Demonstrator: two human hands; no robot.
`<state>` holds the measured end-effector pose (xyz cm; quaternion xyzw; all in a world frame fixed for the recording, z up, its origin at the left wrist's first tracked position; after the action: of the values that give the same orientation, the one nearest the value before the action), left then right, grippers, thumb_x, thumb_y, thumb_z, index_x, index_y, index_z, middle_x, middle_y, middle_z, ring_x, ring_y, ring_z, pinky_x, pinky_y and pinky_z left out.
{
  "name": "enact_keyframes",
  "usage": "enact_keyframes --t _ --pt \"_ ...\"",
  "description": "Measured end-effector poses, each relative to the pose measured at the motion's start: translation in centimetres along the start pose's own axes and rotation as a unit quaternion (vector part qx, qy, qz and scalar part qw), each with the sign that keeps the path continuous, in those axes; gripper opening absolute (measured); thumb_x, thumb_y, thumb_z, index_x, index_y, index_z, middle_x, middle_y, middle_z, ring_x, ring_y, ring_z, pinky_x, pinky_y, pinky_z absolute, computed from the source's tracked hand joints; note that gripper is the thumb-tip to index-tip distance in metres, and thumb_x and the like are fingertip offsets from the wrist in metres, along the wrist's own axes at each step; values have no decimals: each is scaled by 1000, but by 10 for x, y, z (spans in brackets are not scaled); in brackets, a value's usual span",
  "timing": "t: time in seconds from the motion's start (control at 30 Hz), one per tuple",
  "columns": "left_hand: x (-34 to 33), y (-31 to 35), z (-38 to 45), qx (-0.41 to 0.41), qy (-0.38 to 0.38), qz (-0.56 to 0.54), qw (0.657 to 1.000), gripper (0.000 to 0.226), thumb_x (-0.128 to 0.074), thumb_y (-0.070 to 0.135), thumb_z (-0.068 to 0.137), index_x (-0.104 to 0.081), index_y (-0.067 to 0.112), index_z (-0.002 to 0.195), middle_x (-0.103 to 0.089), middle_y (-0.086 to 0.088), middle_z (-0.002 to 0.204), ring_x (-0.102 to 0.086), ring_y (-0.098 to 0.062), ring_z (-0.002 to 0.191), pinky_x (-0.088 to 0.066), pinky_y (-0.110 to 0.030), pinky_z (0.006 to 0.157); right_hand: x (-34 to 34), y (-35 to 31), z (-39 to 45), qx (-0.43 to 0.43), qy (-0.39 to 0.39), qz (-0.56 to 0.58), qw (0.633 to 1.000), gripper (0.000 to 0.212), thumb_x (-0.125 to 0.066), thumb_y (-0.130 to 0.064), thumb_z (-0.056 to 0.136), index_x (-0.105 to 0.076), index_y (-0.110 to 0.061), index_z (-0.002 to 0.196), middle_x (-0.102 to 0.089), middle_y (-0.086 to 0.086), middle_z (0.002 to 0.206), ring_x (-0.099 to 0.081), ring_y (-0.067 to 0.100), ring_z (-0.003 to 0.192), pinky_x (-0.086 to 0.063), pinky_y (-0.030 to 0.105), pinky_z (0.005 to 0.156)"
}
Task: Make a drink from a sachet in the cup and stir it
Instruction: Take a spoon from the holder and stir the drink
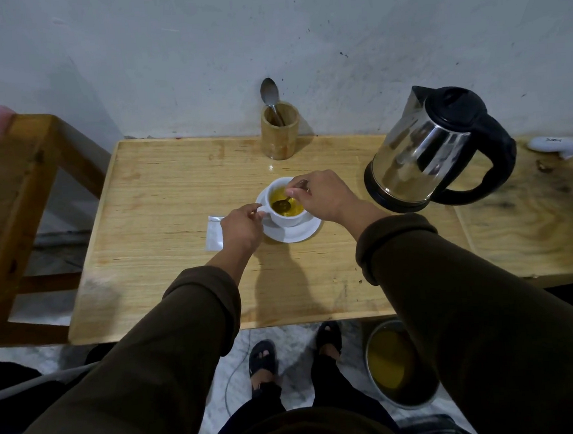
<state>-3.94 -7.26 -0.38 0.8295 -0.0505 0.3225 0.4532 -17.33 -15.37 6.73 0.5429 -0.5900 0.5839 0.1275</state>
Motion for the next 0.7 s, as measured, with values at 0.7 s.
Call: enact_keyframes --t 0.7 --pt "0 0 2 -24 -5 32 999 35 -46 28 96 -62 17 126 -67 -11 121 -62 -31 111 -47 -34 95 26 14 -36 -134 -51 266 953 35 -41 -1 91 -72 -8 104 -73 4 92 -58 10 70 -35 20 56"
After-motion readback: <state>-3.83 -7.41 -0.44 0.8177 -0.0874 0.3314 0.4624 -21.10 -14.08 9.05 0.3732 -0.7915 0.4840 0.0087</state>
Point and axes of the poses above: each hand's wrist, its own z-axis towards the middle knuckle, its own x-axis out of the back of the hand, y = z × x, the point moved 6 cm from there along z, towards the middle knuckle
